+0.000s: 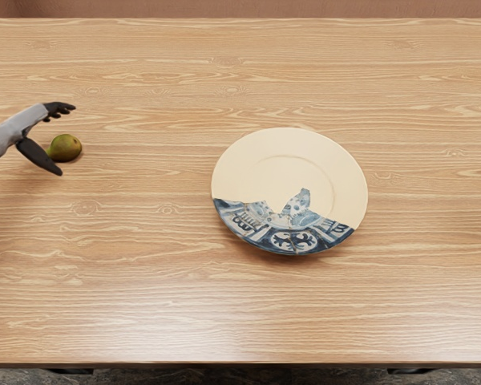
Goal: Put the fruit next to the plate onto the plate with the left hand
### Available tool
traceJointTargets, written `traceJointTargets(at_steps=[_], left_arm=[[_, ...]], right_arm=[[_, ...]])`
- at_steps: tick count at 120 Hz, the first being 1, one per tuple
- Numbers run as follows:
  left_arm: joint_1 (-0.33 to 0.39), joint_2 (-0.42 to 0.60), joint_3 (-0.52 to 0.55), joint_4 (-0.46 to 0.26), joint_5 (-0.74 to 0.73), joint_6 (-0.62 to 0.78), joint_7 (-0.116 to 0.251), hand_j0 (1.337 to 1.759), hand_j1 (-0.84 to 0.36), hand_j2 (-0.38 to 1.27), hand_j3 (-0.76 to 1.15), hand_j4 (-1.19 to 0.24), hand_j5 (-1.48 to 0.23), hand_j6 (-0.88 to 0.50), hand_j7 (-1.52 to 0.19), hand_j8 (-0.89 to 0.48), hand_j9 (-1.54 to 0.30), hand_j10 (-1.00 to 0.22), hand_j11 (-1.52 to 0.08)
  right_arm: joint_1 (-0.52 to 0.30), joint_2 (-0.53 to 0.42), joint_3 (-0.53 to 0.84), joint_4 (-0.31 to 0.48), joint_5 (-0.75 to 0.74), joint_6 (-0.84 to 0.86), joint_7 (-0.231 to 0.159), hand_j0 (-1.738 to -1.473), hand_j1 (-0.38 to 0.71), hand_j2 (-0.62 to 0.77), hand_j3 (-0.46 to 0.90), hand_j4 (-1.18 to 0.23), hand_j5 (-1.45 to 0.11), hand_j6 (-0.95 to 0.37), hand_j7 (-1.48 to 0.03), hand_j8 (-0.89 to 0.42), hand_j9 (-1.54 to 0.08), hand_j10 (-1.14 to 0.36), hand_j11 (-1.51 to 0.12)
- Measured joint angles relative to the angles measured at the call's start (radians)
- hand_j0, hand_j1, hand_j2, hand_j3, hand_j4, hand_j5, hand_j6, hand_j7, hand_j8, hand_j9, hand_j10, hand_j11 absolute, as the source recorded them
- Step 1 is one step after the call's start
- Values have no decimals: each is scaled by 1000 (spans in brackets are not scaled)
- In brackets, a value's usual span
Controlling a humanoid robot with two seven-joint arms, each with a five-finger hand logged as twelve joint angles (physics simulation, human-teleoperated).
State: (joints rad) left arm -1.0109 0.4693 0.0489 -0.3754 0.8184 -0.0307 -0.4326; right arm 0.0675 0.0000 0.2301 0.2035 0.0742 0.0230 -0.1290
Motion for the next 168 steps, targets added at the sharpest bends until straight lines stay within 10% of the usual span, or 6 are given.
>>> traceJointTargets(at_steps=[168], left_arm=[[23, -72, 34, 140, 1, 4, 3, 1658, 78, 48, 0, -232, -297, -233, -296, -232, -296, -231, -296]], right_arm=[[-2, 0, -2, -3, -1, 0, 0, -1658, -317, -5, 0, -26, -34, -26, -34, -26, -34, -26, -34]])
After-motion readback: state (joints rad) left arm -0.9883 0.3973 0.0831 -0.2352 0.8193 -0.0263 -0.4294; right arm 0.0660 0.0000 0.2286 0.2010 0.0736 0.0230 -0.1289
